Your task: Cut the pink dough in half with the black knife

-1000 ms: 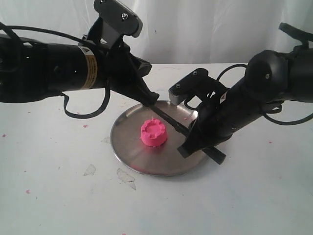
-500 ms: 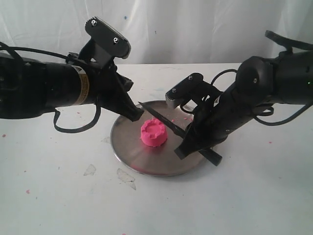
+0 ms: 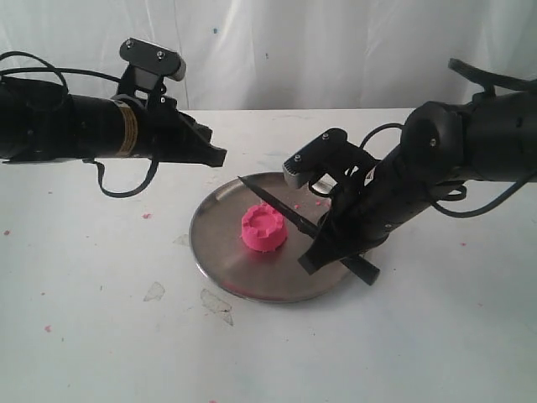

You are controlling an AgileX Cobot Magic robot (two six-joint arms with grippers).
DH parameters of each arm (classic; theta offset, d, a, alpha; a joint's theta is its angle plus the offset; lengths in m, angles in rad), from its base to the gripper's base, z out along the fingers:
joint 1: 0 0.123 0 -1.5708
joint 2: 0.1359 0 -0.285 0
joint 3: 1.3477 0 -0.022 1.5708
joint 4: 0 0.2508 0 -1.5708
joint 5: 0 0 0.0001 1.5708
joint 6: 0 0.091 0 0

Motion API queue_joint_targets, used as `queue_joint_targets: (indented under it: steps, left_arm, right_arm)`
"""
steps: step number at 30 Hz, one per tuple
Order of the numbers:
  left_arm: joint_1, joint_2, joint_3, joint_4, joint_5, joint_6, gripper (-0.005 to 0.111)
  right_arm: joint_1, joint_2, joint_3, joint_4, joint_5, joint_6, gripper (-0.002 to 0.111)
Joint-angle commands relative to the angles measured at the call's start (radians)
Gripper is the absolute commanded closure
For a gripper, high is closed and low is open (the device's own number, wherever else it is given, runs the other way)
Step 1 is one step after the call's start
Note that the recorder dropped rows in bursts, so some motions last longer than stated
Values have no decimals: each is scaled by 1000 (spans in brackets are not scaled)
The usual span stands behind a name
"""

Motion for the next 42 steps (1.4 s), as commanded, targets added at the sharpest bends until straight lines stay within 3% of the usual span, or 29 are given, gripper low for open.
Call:
queue_joint_targets:
  steps: [1,42]
  left_arm:
    - [2,34,-24,5,-29,-12,107]
    - [0,178,-64,3,-26,66,107]
  right_arm:
    - [0,10,-11,0,-14,-10,108]
    - [19,163,-125,3,22,-5,108]
